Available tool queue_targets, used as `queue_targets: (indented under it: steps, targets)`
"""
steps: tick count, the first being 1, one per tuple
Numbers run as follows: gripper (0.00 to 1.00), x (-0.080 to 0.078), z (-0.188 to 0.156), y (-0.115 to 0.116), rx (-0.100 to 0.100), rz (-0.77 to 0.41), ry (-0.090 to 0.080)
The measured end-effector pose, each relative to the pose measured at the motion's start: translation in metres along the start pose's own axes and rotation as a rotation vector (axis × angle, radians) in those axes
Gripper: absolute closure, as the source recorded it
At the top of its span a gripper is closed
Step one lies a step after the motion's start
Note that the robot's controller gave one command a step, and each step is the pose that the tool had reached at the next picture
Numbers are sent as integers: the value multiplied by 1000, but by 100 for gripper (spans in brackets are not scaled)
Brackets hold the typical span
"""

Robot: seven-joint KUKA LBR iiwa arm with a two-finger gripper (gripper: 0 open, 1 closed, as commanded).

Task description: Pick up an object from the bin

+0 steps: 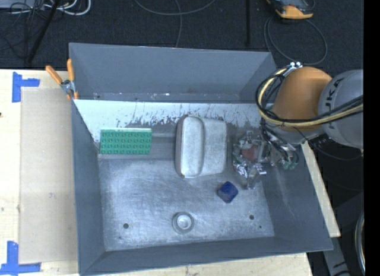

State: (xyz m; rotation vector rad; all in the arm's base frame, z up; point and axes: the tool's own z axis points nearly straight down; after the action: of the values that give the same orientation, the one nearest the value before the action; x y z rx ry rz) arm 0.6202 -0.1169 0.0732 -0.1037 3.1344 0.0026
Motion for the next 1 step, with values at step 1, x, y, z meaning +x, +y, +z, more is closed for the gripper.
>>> queue_targets:
  steps: [1]
  targets:
    - [100,-4,-7,0,3,0,-16]
